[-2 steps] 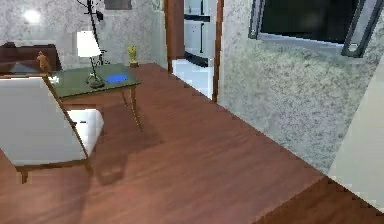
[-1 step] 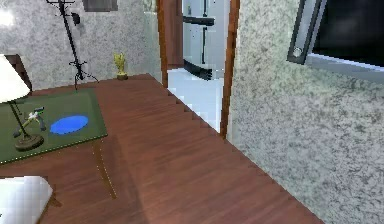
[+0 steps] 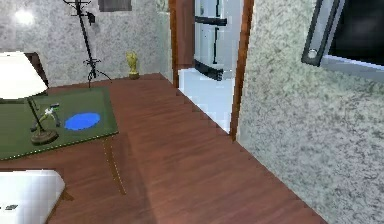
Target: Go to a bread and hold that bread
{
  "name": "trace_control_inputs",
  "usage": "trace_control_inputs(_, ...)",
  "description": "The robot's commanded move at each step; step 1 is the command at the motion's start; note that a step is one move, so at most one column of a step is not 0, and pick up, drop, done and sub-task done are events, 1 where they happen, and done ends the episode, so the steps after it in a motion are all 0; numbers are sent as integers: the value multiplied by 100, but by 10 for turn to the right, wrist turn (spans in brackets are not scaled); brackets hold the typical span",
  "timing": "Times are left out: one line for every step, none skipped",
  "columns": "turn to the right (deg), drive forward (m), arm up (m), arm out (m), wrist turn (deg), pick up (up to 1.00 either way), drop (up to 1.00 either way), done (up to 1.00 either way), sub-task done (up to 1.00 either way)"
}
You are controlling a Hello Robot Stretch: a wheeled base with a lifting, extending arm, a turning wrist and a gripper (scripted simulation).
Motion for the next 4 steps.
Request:
trace_control_inputs(0, 100, 0, 0, 0, 0, 0, 0, 0)
trace_control_inputs(-120, 0, 0, 0, 0, 0, 0, 0, 0)
trace_control_inputs(0, 10, 0, 0, 0, 0, 0, 0, 0)
trace_control_inputs(240, 0, 0, 0, 0, 0, 0, 0, 0)
